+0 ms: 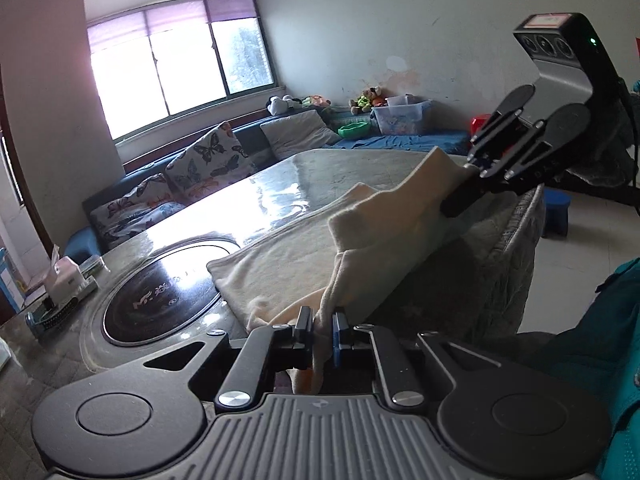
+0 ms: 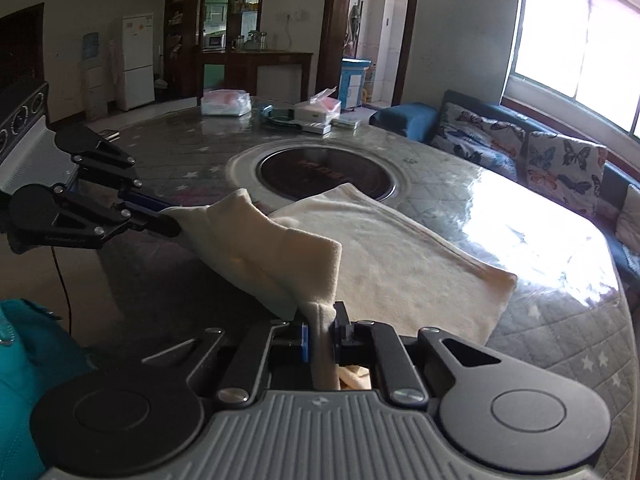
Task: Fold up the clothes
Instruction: 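Grasp the sweatshirt hem with the right gripper while the left gripper grasps another hem corner, then lift the hem with both grippers and fold it over toward the collar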
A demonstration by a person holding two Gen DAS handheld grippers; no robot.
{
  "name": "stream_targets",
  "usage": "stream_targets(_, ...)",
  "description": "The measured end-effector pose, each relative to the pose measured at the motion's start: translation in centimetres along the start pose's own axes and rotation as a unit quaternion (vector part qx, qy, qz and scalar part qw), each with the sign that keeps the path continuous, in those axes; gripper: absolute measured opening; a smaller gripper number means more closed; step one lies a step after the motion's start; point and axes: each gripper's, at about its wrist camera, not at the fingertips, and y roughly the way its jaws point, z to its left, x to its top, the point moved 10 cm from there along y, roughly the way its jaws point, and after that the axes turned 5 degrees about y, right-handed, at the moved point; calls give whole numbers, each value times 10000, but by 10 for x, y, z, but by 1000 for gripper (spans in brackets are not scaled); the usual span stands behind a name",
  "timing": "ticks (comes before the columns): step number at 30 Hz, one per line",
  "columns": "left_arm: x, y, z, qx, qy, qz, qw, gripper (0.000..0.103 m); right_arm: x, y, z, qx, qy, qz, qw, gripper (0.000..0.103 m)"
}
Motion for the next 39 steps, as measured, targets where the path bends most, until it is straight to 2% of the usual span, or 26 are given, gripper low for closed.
stream_targets(7, 32, 31, 37, 392, -162, -141, 9990, 10, 24, 15, -26, -144, 56, -12, 9999, 9)
stream_targets(14, 57, 101, 94, 799, -423, 21, 9959, 10, 68, 51, -83, -431, 162, 14, 9989, 7)
stream_targets(18, 52, 147, 114, 961, -621, 261, 9931, 10, 85, 98, -116, -578, 210, 72, 9981, 7)
stream_targets(21, 38, 176, 121, 1071, -656, 515, 9907, 10, 77, 135, -137, -735, 553, 145, 9957, 7)
stream_targets(25, 22, 204, 127, 1183, -705, 824, 9870, 13, 57, 174, -159, -963, 801, 372, 9914, 18)
stream_targets(30, 23, 193, 132, 1130, -835, 758, 9872, 14, 60, 161, -165, -786, 1140, 213, 9901, 26)
stream_targets(34, 50, 185, 114, 534, -891, 463, 9935, 16, 75, 151, -167, -546, 1417, 51, 9884, 28)
stream_targets(36, 56, 189, 100, 239, -773, 503, 9955, 24, 77, 160, -168, -481, 1503, 142, 9874, 28)
stream_targets(39, 53, 200, 96, 272, -512, 638, 9963, 29, 74, 183, -170, -382, 1644, 433, 9847, 27)
